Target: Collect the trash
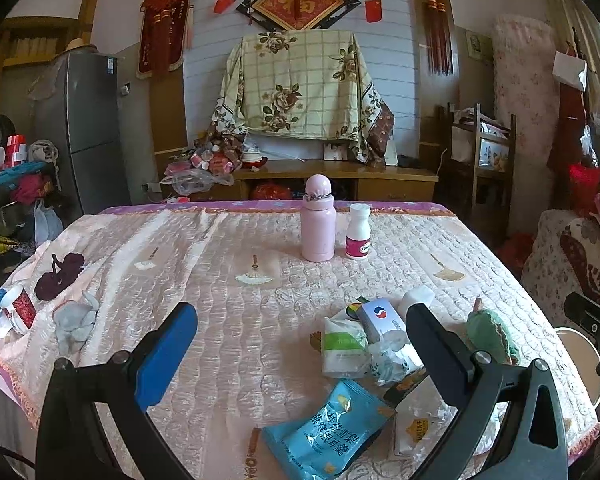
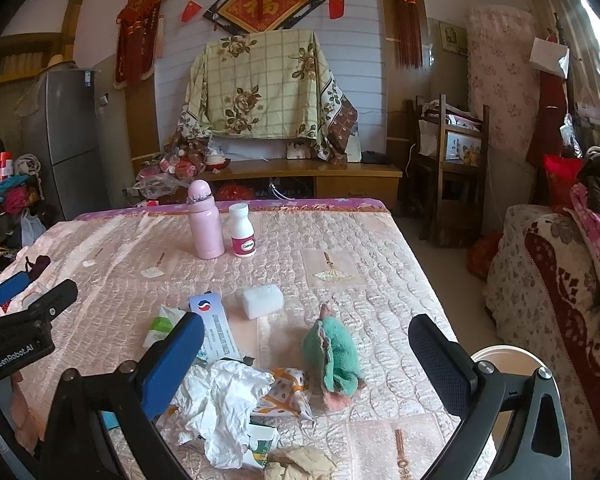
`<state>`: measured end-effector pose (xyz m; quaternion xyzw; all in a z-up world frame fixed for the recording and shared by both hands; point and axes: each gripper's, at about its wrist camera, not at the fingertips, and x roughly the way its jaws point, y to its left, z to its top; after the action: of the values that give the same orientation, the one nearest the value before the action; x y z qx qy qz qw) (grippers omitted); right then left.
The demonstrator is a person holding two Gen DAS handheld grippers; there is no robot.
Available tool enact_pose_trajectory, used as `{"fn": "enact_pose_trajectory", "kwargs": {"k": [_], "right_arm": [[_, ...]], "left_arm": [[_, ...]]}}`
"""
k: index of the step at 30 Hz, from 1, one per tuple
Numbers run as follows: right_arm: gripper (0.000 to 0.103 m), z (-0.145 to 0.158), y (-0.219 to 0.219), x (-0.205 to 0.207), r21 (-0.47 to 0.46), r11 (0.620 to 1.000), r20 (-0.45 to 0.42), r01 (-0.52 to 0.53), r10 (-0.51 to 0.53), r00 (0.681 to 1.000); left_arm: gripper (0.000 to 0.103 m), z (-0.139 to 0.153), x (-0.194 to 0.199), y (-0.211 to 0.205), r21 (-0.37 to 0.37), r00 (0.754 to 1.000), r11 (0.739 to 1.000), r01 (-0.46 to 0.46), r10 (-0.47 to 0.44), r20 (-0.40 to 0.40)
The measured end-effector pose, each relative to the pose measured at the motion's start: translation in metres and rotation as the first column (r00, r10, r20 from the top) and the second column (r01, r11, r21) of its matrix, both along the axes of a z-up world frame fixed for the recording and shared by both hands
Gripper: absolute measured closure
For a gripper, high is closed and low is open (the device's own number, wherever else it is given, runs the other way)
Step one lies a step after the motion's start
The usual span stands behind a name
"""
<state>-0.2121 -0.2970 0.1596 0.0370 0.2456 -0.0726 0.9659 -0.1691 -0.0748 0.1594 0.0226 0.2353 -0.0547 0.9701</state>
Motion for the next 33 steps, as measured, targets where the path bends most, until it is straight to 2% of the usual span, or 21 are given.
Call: {"fn": "enact_pose_trajectory", "kwargs": {"k": [33], "right_arm": [[0.0,-0.0084,-0.0026,0.0017,0.005,1.0,0.0,-0.003,0.003,1.0]], "left_arm": [[0.0,-0.0095,0.0014,0.0015,-0.004,1.0,1.0,0.002,-0.002,-0.026]]}}
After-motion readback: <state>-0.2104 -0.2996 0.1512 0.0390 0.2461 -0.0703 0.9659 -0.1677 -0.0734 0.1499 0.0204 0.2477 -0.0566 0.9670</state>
